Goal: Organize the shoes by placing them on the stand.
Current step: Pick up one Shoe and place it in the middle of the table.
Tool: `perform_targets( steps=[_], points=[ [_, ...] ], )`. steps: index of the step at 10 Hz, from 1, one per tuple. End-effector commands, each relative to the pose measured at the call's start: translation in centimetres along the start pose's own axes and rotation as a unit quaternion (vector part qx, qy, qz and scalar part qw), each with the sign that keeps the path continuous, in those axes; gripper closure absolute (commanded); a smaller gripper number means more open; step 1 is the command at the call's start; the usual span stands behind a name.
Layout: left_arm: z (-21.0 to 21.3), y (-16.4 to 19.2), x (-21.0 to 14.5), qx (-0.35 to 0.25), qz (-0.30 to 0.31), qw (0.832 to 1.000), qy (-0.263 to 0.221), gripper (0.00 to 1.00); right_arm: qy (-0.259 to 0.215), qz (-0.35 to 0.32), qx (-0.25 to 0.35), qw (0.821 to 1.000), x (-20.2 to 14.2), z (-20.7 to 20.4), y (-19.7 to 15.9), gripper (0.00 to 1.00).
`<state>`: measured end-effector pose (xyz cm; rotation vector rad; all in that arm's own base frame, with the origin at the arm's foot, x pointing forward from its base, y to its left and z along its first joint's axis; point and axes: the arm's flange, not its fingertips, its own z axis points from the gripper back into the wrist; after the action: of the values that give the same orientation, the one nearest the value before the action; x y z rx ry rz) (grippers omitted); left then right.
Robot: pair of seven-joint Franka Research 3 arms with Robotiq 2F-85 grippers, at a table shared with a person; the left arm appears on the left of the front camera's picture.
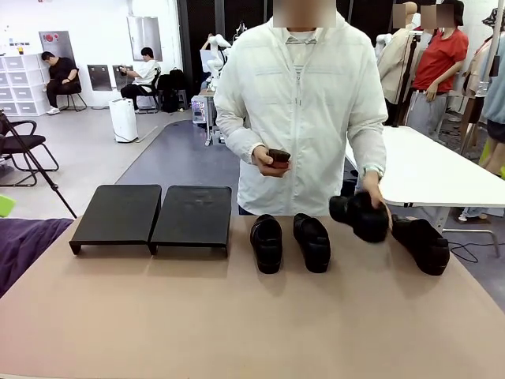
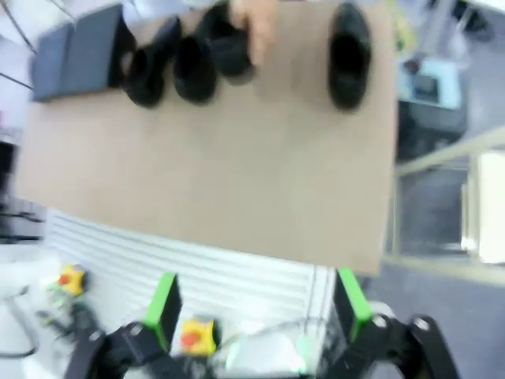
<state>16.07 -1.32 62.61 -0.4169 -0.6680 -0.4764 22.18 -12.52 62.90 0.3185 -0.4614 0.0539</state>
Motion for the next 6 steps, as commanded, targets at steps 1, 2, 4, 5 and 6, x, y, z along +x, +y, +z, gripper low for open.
perform_targets(
  steps=[1,2,4,5,6],
  points=[
    [0.2,0.0,-0.1,-0.008,-0.002,1.000,0.000,0.00,-0.004,-0.037,-0.002,0.999,-2.6,-0.8,-1.4,0.00],
    [0.2,0.0,-0.1,-0.008,-0.002,1.000,0.000,0.00,-0.003,-0.039,0.007,0.999,-3.0,-2.0,-1.5,0.00],
    [0.2,0.0,-0.1,-0.008,-0.002,1.000,0.000,0.00,0.017,-0.013,0.023,1.000,-0.9,-4.1,-0.5,0.00],
    [0.2,0.0,-0.1,-0.008,-0.002,1.000,0.000,0.00,0.014,0.014,0.042,0.999,1.9,-6.1,1.8,0.00],
    [0.2,0.0,-0.1,-0.008,-0.002,1.000,0.000,0.00,0.003,0.020,0.040,0.999,5.2,-8.2,4.4,0.00]
  ],
)
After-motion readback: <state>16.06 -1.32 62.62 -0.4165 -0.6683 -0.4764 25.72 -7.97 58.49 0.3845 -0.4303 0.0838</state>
